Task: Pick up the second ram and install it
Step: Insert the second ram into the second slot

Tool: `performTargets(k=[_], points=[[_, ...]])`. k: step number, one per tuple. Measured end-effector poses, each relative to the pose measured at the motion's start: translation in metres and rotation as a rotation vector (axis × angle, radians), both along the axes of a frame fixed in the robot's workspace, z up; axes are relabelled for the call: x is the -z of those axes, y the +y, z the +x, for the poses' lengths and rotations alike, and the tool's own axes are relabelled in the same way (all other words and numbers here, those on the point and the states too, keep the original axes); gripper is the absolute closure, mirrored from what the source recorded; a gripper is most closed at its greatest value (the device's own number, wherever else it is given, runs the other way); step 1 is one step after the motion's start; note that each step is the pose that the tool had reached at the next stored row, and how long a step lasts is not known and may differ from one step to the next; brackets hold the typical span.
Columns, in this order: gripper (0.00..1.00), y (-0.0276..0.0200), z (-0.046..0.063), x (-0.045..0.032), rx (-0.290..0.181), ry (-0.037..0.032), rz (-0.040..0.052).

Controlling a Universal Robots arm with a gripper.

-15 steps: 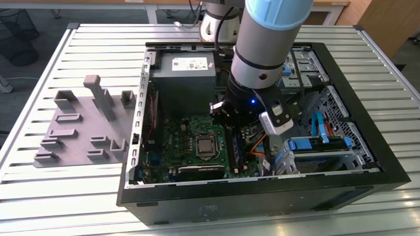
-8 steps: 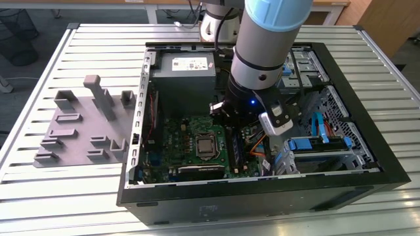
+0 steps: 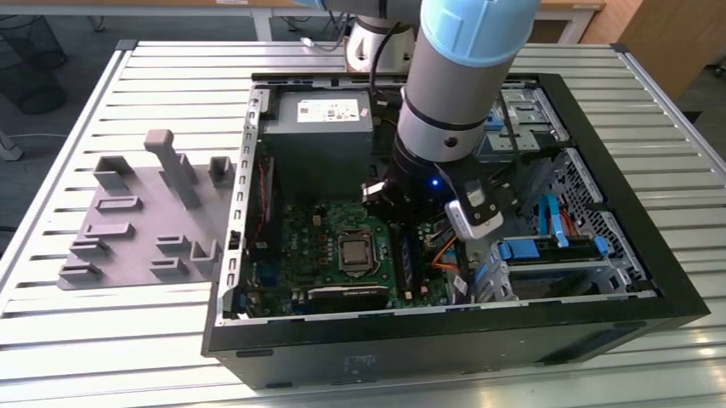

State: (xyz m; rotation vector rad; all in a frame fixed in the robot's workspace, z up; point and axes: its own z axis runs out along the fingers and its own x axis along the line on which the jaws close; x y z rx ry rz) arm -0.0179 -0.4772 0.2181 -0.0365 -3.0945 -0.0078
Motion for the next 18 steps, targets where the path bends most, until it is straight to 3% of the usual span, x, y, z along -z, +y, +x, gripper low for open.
performTargets(k=[10,16,18], points=[[0.86,0.0000,-0.0005,0.0029,-0.013,0.0020,0.0001],[0.86,0.0000,0.0005,0.0030,-0.013,0.0153,0.0002],[0.86,0.0000,0.0018,0.0031,-0.013,0.0167,0.0001]])
